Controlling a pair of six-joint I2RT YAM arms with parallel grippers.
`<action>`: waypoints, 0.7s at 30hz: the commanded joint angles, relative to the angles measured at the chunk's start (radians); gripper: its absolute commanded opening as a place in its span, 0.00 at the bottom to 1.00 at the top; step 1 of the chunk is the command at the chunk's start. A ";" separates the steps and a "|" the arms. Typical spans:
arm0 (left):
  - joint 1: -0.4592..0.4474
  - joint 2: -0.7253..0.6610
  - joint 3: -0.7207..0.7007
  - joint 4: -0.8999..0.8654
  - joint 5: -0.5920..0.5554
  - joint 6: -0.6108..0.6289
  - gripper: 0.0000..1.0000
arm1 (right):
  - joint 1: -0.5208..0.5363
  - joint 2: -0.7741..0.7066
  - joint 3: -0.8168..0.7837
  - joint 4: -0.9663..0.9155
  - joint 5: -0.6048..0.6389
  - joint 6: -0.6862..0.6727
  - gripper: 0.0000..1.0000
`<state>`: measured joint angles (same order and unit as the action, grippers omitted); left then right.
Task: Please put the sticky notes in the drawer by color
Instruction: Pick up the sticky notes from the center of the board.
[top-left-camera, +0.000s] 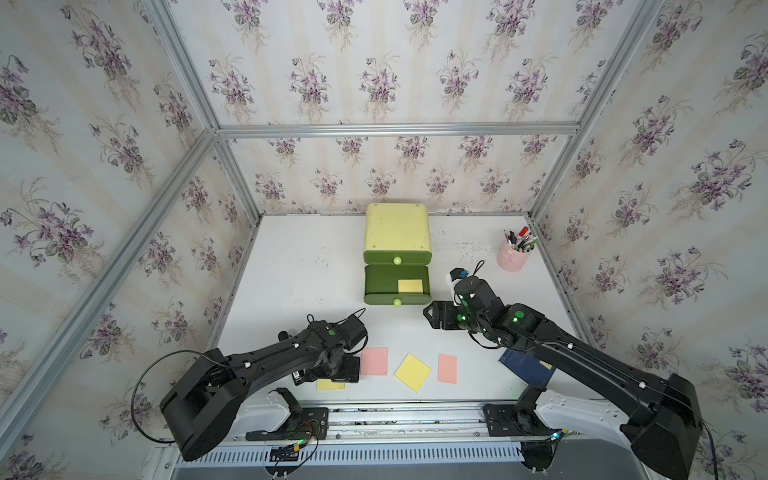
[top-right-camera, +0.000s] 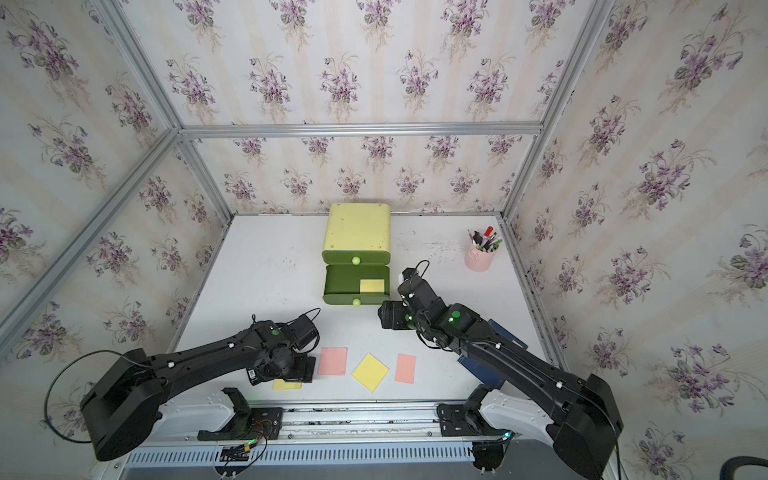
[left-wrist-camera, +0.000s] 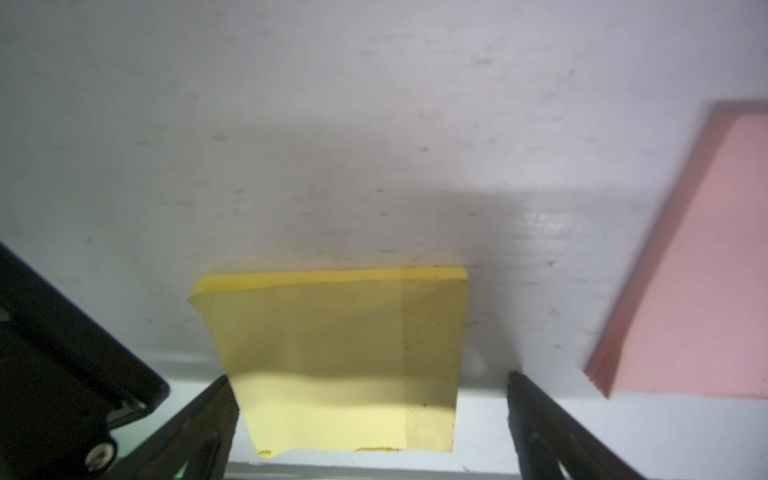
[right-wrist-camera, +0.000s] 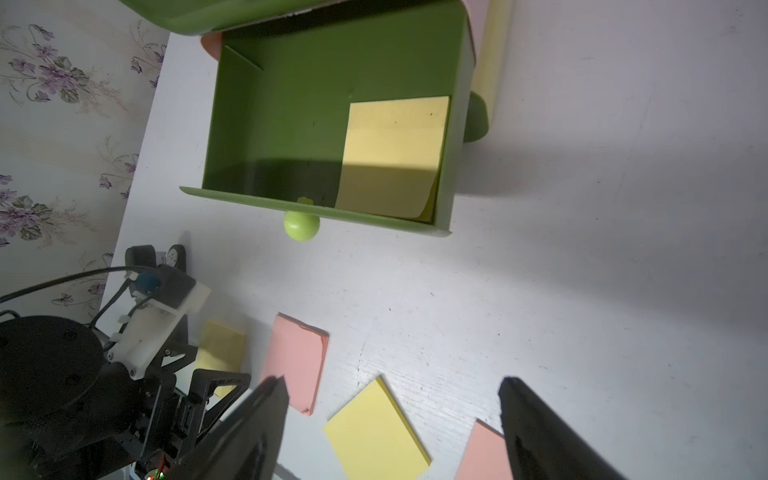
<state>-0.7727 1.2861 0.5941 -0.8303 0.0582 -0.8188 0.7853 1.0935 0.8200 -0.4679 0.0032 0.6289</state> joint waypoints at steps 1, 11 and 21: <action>-0.002 0.033 -0.007 0.029 0.018 0.014 0.93 | 0.000 -0.013 -0.013 0.019 -0.003 0.012 0.85; -0.005 0.057 -0.020 0.017 0.010 -0.005 0.75 | -0.001 -0.061 -0.045 0.023 0.001 0.018 0.85; 0.003 -0.032 0.020 -0.018 0.038 0.016 0.62 | 0.000 -0.083 -0.096 0.077 -0.056 0.016 0.84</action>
<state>-0.7727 1.2758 0.5972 -0.8162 0.0929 -0.8188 0.7853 1.0180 0.7372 -0.4377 -0.0181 0.6514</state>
